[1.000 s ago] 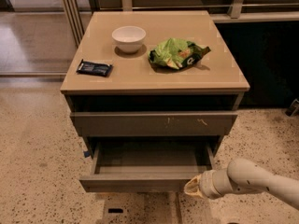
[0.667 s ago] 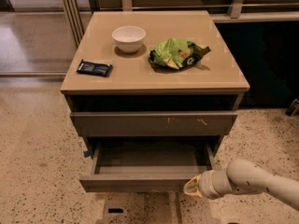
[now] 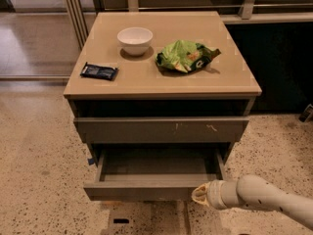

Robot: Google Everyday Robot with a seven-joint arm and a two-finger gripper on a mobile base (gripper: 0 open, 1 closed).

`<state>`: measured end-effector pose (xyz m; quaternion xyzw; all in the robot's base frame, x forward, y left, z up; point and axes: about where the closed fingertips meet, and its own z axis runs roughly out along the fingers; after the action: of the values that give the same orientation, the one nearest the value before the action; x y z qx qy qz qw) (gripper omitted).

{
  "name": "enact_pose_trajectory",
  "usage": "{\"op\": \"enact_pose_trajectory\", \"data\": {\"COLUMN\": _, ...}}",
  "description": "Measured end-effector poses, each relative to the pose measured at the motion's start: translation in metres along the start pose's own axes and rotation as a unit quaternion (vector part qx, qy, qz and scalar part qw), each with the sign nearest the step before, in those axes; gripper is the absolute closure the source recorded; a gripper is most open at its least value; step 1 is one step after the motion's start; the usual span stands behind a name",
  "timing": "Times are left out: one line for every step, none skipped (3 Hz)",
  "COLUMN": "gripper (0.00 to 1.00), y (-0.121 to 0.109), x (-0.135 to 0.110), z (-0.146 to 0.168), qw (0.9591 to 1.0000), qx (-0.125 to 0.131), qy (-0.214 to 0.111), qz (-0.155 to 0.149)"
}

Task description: Close middle drawer

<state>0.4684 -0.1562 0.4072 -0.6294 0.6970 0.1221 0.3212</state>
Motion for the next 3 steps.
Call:
{"op": "enact_pose_trajectory", "data": {"gripper": 1.00, "y": -0.021, "x": 0.003, "z": 0.006, "qw": 0.9982, "qx": 0.056, "qy": -0.007, "qz": -0.023}}
{"op": "enact_pose_trajectory", "data": {"gripper": 1.00, "y": -0.036, "x": 0.007, "z": 0.009, "qw": 0.9958, "qx": 0.085, "qy": -0.016, "qz": -0.028}}
{"op": "enact_pose_trajectory", "data": {"gripper": 1.00, "y": -0.055, "x": 0.011, "z": 0.014, "qw": 0.9935, "qx": 0.107, "qy": -0.027, "qz": -0.028}}
